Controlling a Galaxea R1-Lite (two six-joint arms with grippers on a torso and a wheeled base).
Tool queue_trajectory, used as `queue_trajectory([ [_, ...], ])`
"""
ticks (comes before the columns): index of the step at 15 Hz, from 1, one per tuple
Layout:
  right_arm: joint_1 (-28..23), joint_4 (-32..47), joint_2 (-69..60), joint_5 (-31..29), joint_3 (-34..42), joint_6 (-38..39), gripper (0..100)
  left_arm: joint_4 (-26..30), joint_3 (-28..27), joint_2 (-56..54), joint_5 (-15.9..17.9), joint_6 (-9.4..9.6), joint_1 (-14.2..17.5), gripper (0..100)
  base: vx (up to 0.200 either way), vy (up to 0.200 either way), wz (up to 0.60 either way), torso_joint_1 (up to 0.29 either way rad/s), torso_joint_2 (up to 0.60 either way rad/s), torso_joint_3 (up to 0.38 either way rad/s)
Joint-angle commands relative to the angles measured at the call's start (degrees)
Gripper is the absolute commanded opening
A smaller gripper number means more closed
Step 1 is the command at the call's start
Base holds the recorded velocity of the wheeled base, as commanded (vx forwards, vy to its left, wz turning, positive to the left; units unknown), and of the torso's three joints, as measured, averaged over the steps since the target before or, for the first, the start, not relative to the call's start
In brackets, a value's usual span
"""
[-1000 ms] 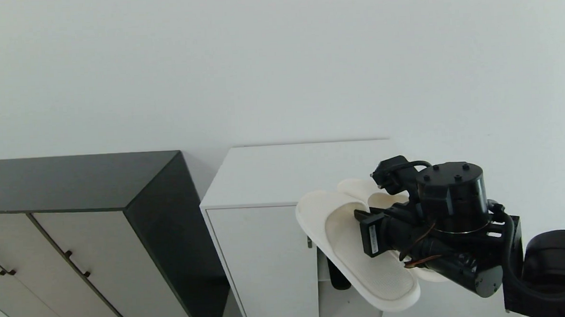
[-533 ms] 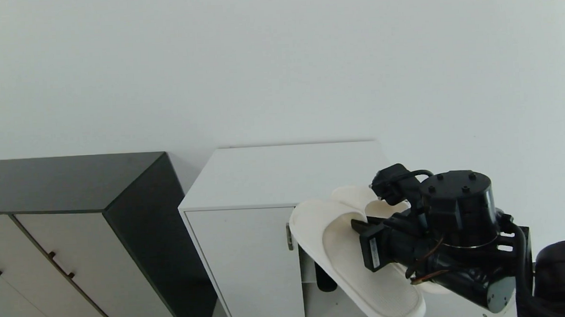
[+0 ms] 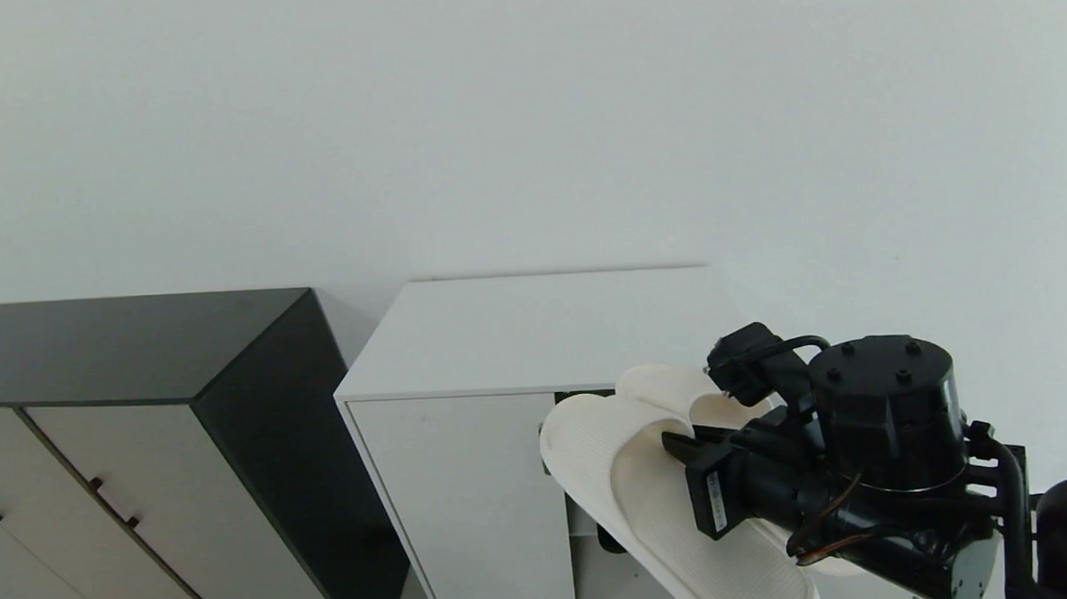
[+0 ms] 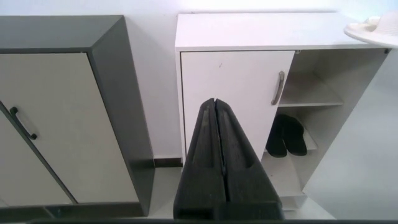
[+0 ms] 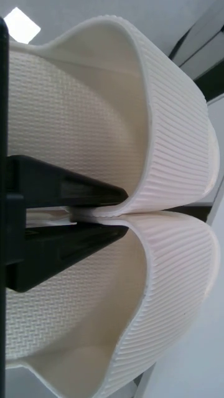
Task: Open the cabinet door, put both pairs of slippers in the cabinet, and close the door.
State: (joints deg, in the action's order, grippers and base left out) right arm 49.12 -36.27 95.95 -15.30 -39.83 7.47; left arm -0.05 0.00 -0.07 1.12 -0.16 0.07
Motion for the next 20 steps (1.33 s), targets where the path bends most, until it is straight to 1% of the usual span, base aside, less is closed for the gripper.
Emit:
queue_trajectory([
  [1,0.01,-0.03,0.38,-0.08,0.01,0.00,0,-0.04,0.00,0.07,0.02,-0.02,0.01,0,0.000,0.000,0.00,0.000,0.00,0.000],
  [4,0.01,-0.12,0.55,-0.08,0.01,0.09,0,-0.04,0.00,0.07,0.02,-0.02,0.01,0,0.000,0.000,0.00,0.000,0.00,0.000],
  [9,-0.07,-0.12,0.55,-0.08,0.01,0.09,0,-0.04,0.00,0.07,0.02,-0.02,0.01,0,0.000,0.000,0.00,-0.150,0.35,0.194],
  [20,-0.07,-0.12,0.99,-0.08,0.10,0.00,0,-0.04,0.00,0.07,0.02,-0.02,0.01,0,0.000,0.000,0.00,-0.220,0.53,0.308],
])
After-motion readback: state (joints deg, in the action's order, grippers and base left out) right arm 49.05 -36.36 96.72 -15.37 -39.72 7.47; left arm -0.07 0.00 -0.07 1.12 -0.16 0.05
